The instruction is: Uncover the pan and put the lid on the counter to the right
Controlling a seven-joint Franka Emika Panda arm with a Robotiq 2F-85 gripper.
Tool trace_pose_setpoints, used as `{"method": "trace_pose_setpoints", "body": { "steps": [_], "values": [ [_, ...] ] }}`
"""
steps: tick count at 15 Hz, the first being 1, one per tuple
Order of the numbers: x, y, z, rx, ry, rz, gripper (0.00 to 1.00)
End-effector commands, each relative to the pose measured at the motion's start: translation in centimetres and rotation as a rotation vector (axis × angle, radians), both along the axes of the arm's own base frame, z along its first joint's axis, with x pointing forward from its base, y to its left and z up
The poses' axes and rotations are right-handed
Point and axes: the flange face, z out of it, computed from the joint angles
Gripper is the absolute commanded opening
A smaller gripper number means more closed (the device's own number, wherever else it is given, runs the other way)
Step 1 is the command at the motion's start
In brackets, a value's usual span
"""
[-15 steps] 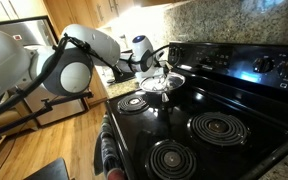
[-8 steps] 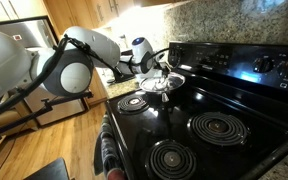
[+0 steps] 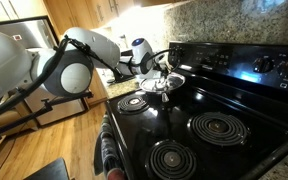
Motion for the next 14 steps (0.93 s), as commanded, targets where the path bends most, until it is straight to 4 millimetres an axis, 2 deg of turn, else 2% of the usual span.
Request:
{"method": "trace_pose_setpoints", "body": {
  "steps": [1,7,9,14],
  "values": [
    [0.22,0.06,0.17,0.007,-0.022,-0.035,0.58],
    [0.29,0.11,0.41,0.002,-0.025,-0.031,0.12],
    [0.39,-0.08,0.49,-0.006,-0.026,-0.034,0.01],
    [0.31,0.27,0.76,-0.025,-0.019,-0.024,0.04]
  ]
}}
